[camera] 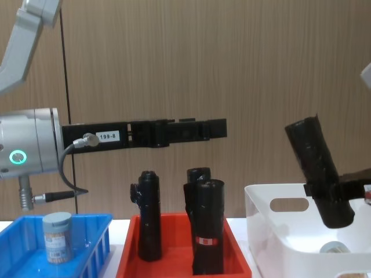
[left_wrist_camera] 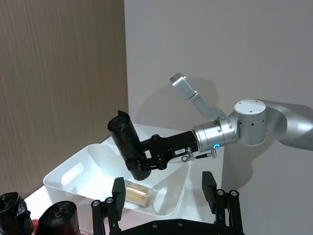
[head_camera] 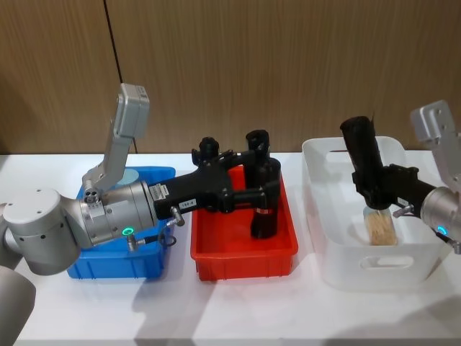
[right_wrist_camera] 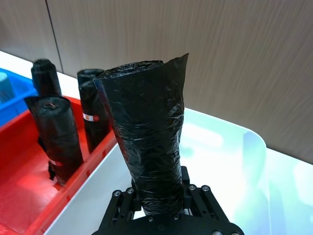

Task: Pick the cotton swabs from the blue box and place them into the white box.

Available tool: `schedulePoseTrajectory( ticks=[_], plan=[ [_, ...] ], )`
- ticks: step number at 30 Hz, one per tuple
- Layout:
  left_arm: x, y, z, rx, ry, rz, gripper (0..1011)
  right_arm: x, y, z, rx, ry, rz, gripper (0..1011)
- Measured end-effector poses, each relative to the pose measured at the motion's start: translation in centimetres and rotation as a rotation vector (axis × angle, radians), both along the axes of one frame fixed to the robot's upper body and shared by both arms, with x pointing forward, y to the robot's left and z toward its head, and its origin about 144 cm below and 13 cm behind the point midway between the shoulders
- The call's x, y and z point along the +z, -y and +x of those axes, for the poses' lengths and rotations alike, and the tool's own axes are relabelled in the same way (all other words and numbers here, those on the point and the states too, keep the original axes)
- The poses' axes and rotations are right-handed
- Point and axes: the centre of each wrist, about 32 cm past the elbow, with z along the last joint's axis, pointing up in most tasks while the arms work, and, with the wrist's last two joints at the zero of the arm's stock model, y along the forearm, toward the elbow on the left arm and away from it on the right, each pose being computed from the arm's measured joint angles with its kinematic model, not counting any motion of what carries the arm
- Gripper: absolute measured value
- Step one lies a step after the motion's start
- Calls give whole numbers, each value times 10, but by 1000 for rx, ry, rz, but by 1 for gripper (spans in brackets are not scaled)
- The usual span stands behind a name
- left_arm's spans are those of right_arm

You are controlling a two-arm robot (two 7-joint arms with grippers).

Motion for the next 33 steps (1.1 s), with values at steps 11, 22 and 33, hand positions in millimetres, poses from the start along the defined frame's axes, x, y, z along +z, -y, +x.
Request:
schedulePoseTrajectory(
  ticks=[11, 22, 33],
  plan=[
    [0, 0, 0, 0, 0, 0, 999, -3, -7, 5, -24, -9, -53, 741],
    [0, 0, 0, 0, 0, 0, 1000, -3, -9, 6, -39, -7, -62, 1001],
    [0, 0, 0, 0, 0, 0, 1000, 0, -8, 5, -48, 5, -52, 1001]
  ],
)
